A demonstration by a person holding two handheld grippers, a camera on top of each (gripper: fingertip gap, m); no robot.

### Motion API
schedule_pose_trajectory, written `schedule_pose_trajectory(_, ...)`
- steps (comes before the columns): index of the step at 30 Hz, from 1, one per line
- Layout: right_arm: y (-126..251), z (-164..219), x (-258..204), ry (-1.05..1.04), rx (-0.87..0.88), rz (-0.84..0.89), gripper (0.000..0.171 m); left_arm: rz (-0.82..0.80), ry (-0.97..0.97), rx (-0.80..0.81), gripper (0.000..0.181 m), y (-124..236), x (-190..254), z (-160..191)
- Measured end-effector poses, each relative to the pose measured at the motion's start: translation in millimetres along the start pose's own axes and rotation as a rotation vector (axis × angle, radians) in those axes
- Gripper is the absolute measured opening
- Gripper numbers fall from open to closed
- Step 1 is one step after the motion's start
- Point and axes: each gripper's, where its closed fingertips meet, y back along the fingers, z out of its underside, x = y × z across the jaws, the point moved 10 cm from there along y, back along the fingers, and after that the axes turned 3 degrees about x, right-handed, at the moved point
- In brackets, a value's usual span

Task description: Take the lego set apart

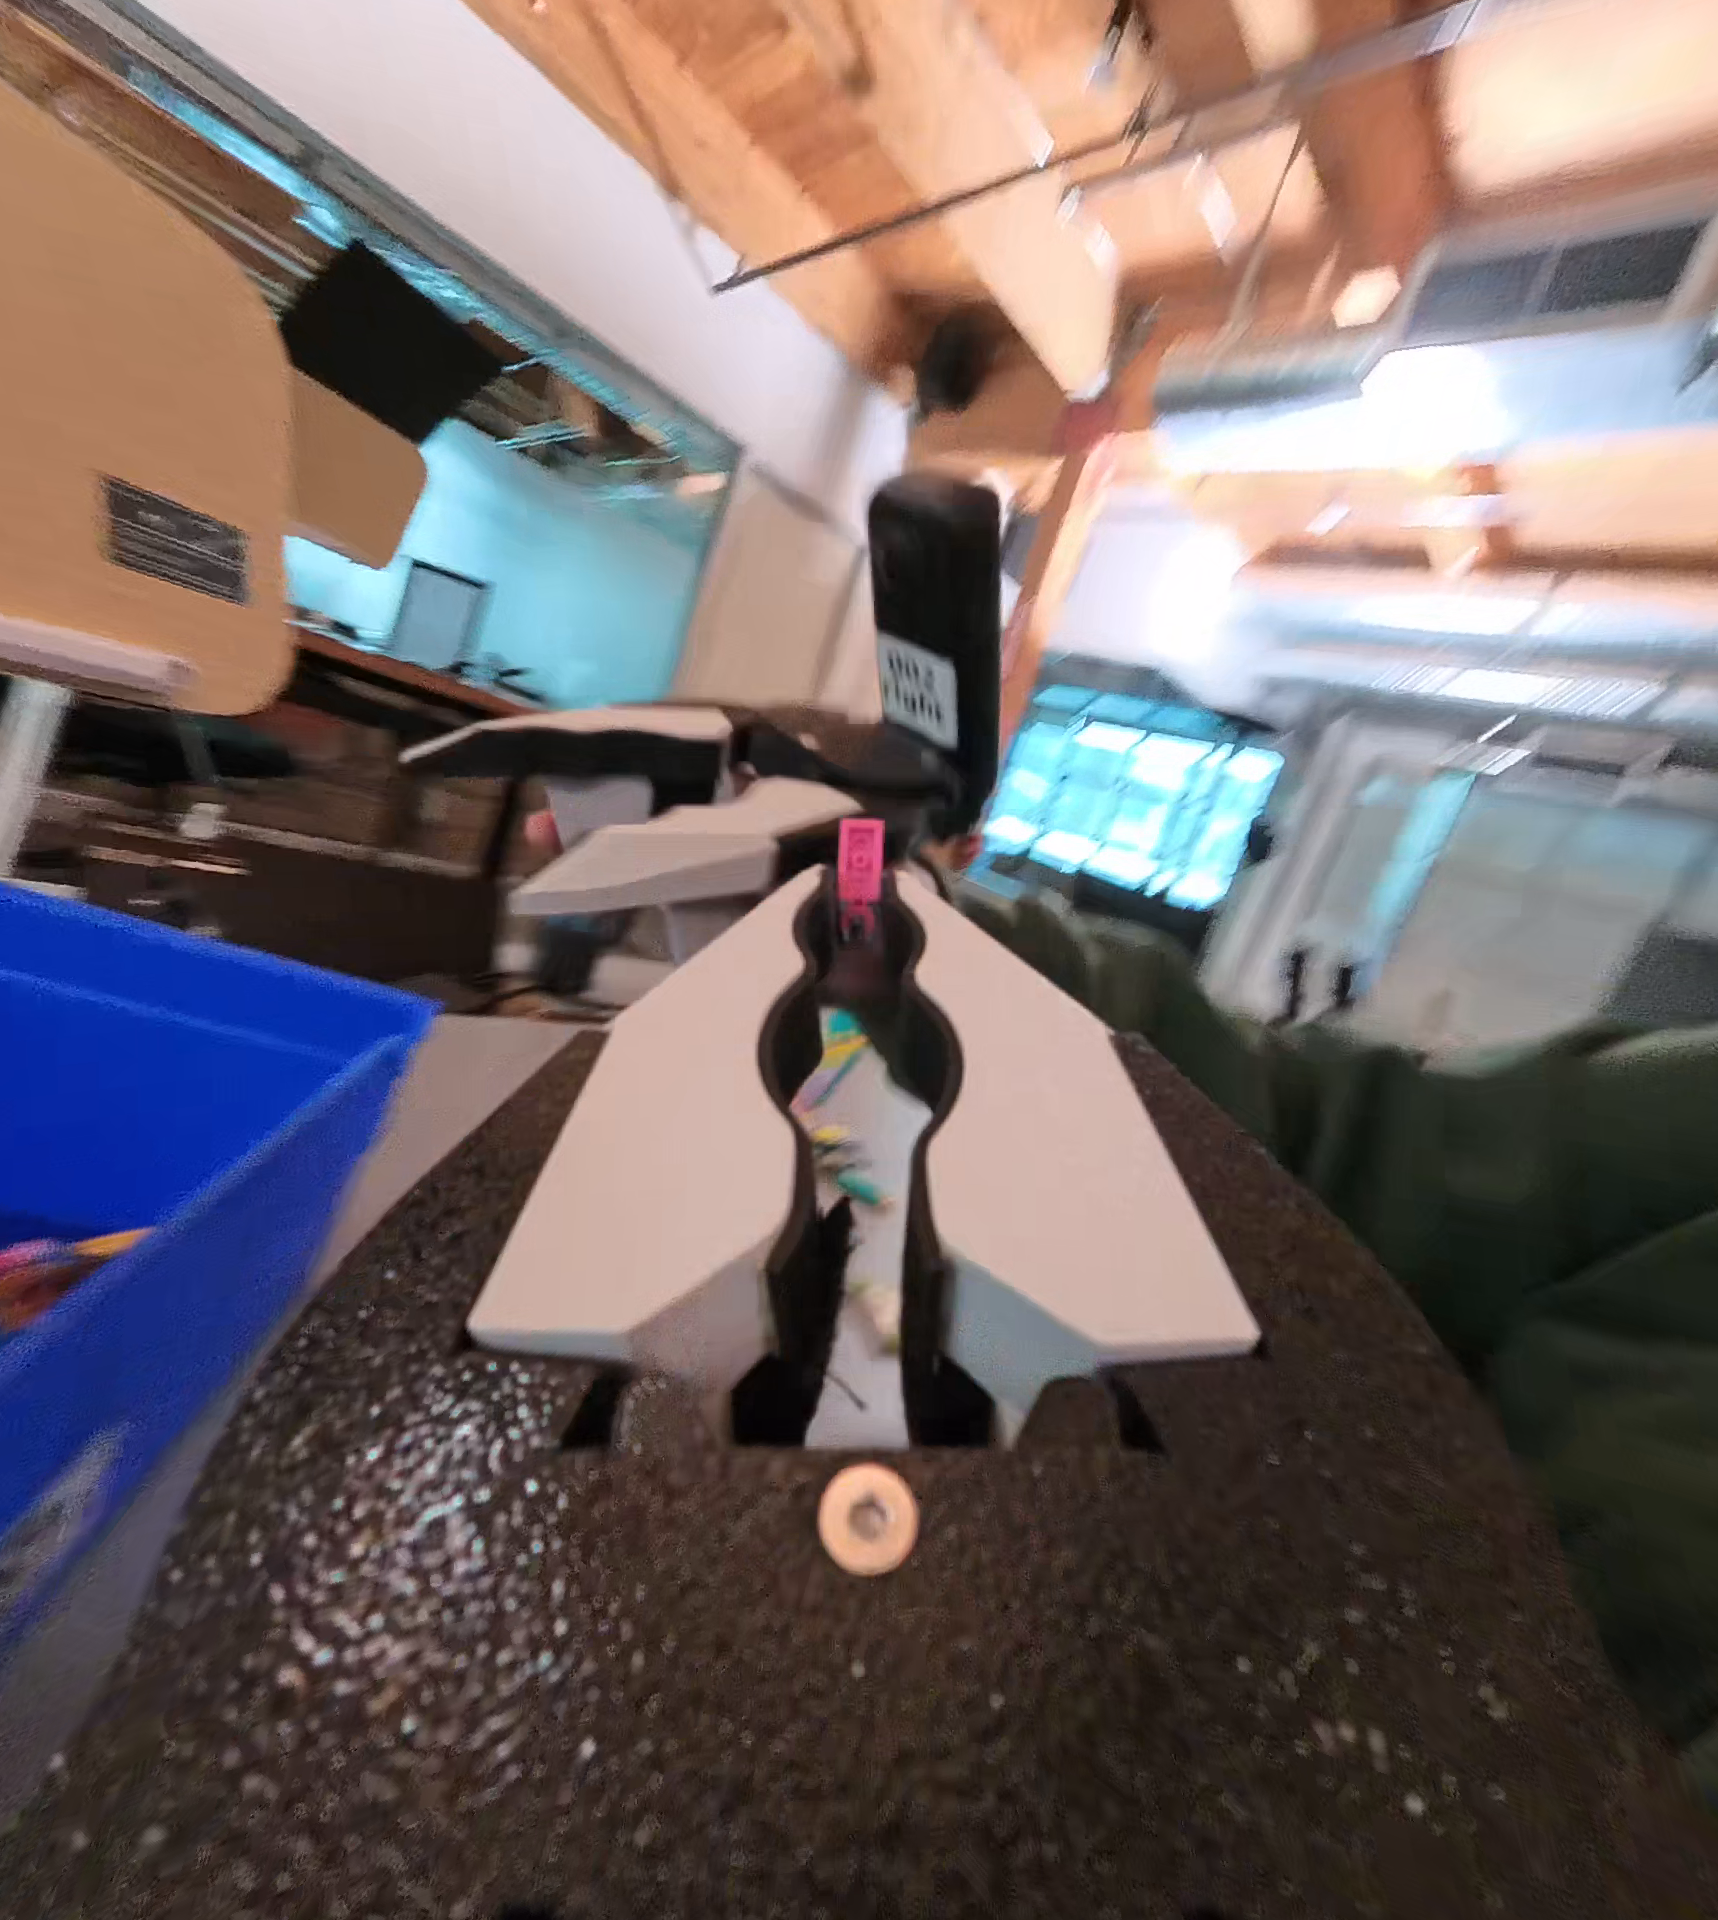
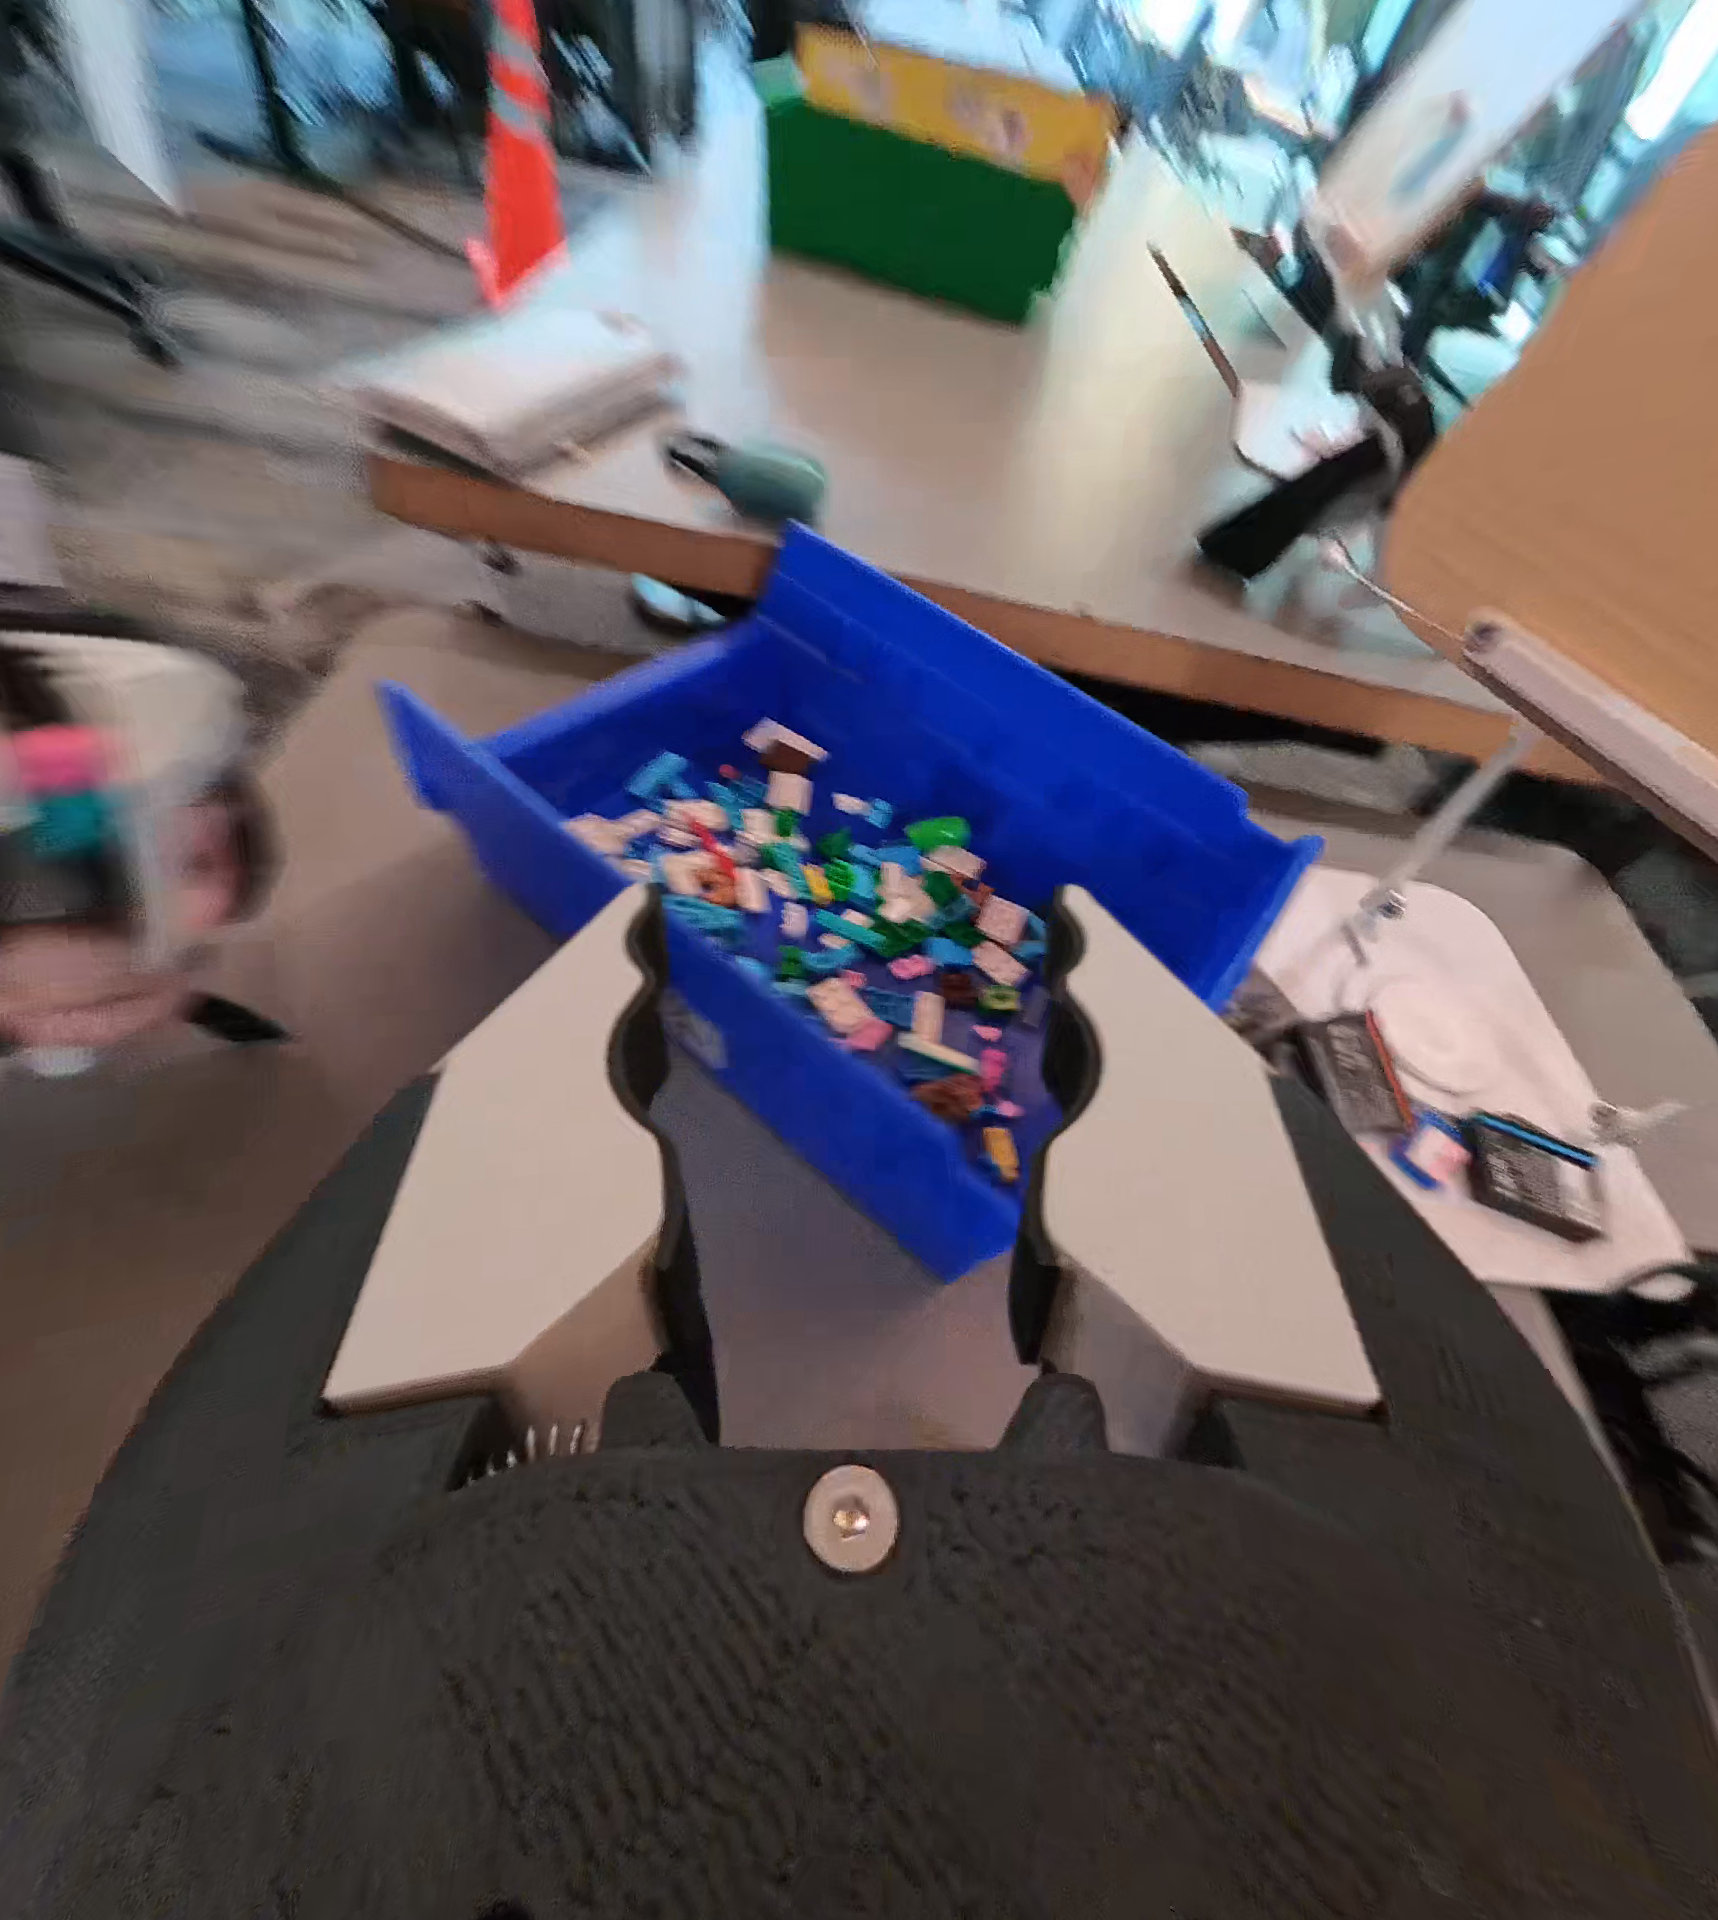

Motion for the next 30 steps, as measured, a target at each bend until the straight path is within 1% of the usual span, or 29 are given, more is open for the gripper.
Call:
schedule_pose_trajectory(1,18.2,0.0,-10.4,-0.017,0.066,-0.055,0.06,0.044,0.077,0.037,0.006,-3.2,0.7,-0.2)
schedule_pose_trajectory(2,35.8,-0.1,-22.8,-0.045,0.136,-0.12,0.047,0.087,0.138,0.067,0.006,-7.1,1.6,0.9)
schedule_pose_trajectory(3,51.5,-0.1,-35.5,-0.091,0.201,-0.179,0.039,0.126,0.189,0.084,0.006,-11.1,3.8,2.8)
schedule_pose_trajectory(5,75.8,-0.3,-57.3,-0.193,0.29,-0.254,0.038,0.196,0.278,0.092,0.006,-21.1,7.1,8.9)
schedule_pose_trajectory(6,85.9,-0.2,-66.8,-0.192,0.326,-0.251,0.039,0.23,0.323,0.089,0.006,-26.3,8.5,12.8)
schedule_pose_trajectory(8,105.0,0.6,-83.6,-0.055,0.387,-0.141,0.038,0.287,0.42,0.085,0.006,-34.5,11.4,20.3)
schedule_pose_trajectory(11,125.4,2.7,-102.6,0.219,0.358,0.07,0.033,0.338,0.521,0.064,0.006,-48.8,15.8,33.6)
schedule_pose_trajectory(12,130.1,3.5,-107.0,0.245,0.346,0.1,0.032,0.355,0.537,0.057,0.006,-53.8,18.4,37.9)
schedule_pose_trajectory(13,133.9,4.2,-110.0,0.223,0.331,0.101,0.029,0.368,0.546,0.044,0.006,-56.6,21.9,40.9)
schedule_pose_trajectory(16,147.5,7.8,-112.3,0.097,0.332,0.085,0.029,0.419,0.587,0.009,0.006,-71.3,31.4,54.7)
schedule_pose_trajectory(18,156.5,12.0,-112.8,0.001,0.331,0.038,0.021,0.44,0.552,-0.032,0.006,-79.9,37.2,63.8)
schedule_pose_trajectory(20,166.1,17.5,-111.1,-0.154,0.336,-0.051,0.018,0.468,0.51,-0.06,0.006,-83.7,40.5,67.2)
schedule_pose_trajectory(22,177.5,24.9,-106.3,-0.3,0.379,-0.119,0.014,0.472,0.431,-0.116,0.006,-89.4,47.4,70.8)
schedule_pose_trajectory(24,187.7,33.7,-101.2,-0.426,0.414,-0.173,0.016,0.461,0.335,-0.192,0.006,-95.6,53.6,75.0)
schedule_pose_trajectory(25,191.7,38.6,-99.5,-0.458,0.413,-0.182,0.009,0.462,0.294,-0.228,0.006,-97.7,56.0,76.7)
schedule_pose_trajectory(26,195.2,43.5,-99.0,-0.46,0.4,-0.18,0.006,0.458,0.255,-0.265,0.006,-100.8,59.3,78.4)
schedule_pose_trajectory(28,202.3,50.6,-100.2,-0.433,0.369,-0.163,0.005,0.453,0.189,-0.326,0.006,-104.3,62.4,82.0)
schedule_pose_trajectory(30,209.1,55.5,-102.4,-0.419,0.349,-0.149,0.005,0.454,0.166,-0.365,0.006,-107.2,66.6,84.7)
